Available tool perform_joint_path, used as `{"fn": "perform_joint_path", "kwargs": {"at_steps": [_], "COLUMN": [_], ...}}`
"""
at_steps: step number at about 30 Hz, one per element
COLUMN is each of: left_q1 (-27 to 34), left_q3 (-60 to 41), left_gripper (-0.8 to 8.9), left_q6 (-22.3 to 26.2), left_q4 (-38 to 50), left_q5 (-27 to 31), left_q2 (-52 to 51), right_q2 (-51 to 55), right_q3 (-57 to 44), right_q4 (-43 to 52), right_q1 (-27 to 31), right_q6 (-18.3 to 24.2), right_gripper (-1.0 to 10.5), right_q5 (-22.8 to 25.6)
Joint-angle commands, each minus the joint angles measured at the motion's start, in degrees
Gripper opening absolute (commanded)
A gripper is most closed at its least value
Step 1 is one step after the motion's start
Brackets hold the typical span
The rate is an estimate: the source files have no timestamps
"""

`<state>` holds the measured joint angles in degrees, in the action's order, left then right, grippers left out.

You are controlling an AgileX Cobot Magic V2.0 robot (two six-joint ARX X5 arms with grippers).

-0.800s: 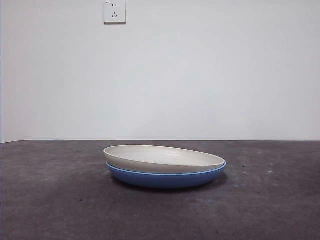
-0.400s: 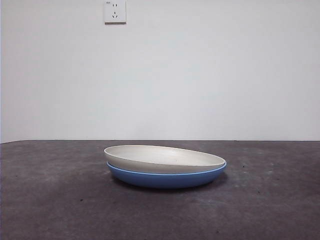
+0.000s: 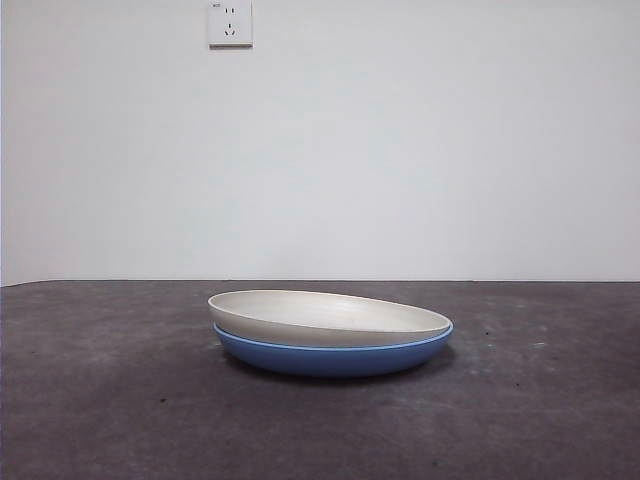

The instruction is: Pick up the white plate, put it on the blue plate, put it on desk

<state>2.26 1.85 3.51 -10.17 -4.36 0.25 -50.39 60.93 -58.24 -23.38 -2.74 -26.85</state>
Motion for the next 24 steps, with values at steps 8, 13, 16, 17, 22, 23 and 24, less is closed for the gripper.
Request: {"fn": "perform_joint_path", "kwargs": {"at_steps": [8,13,16,17,22,23,24], "left_q1": [0.13,0.13,0.13,0.13,0.13,0.13,0.13], "left_q3": [-1.18,-1.18,-1.18,-1.18,-1.18,-1.18,-1.18], "left_gripper": [0.09,0.09,0.09,0.09,0.09,0.09,0.09], "left_q6": [-0.13,-0.13,-0.13,-0.13,-0.13,-0.13,-0.13], "left_q4": [-0.39,-0.44,-0.44,-0.44,-0.44,-0.44,-0.44], "left_q5": [0.09,0.09,0.09,0.11,0.09,0.09,0.09], "left_q2": [-0.09,-0.09,-0.09,-0.09,-0.09,-0.09,-0.09], "right_q2": [2.19,9.53,15.15,17.49,26.69,28.57,30.38], "right_q3": [0.7,-3.5,-8.28,-10.69,-22.84,-25.79,-28.74], "right_q4": [5.49,17.03,22.47,24.83,37.4,40.41,43.3], "right_q1": [2.27,9.86,15.72,17.77,23.04,23.65,24.11], "right_q6": [4.76,3.54,3.43,3.56,3.52,3.52,3.52], "right_gripper": [0.1,0.1,0.1,0.1,0.1,0.1,0.1], "right_q5": [3.69,3.98,5.01,5.81,6.4,6.47,6.97]}}
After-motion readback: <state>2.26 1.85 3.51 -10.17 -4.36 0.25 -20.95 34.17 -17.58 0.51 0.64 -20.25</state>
